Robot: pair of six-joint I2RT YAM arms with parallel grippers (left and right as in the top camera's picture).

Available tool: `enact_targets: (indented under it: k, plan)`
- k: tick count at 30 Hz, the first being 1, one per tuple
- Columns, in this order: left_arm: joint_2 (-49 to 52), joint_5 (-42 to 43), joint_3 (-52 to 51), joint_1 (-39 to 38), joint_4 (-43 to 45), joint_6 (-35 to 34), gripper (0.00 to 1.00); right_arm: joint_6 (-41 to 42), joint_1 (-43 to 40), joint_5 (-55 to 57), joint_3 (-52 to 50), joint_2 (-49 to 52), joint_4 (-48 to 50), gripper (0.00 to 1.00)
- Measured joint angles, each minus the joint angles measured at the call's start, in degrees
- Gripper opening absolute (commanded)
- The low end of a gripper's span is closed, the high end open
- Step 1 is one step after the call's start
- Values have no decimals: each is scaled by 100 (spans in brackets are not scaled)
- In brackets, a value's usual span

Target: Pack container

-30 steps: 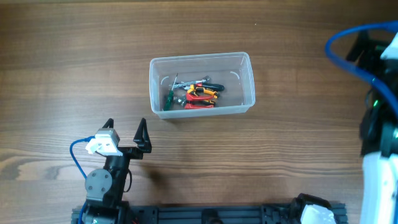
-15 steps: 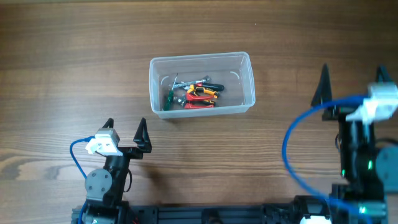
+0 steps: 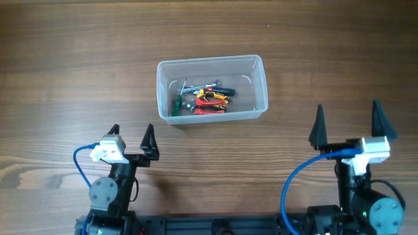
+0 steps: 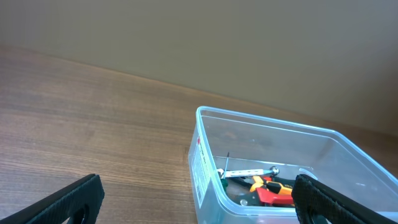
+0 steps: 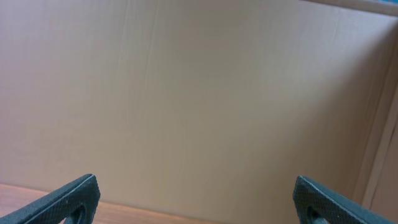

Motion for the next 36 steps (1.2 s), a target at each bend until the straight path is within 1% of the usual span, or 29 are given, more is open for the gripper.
enact_targets:
  k: [7, 11, 22, 36]
  plan:
    - [0, 0, 0, 0, 0, 0, 100, -37, 0, 0, -557, -511, 15, 100]
    - [0, 0, -2, 0, 0, 0, 100, -37, 0, 0, -866, -643, 17, 100]
    - [0, 0, -2, 0, 0, 0, 100, -37, 0, 0, -1453, -831, 4, 100]
    - [0, 0, 0, 0, 0, 0, 100, -39, 0, 0, -1875, -839, -22, 100]
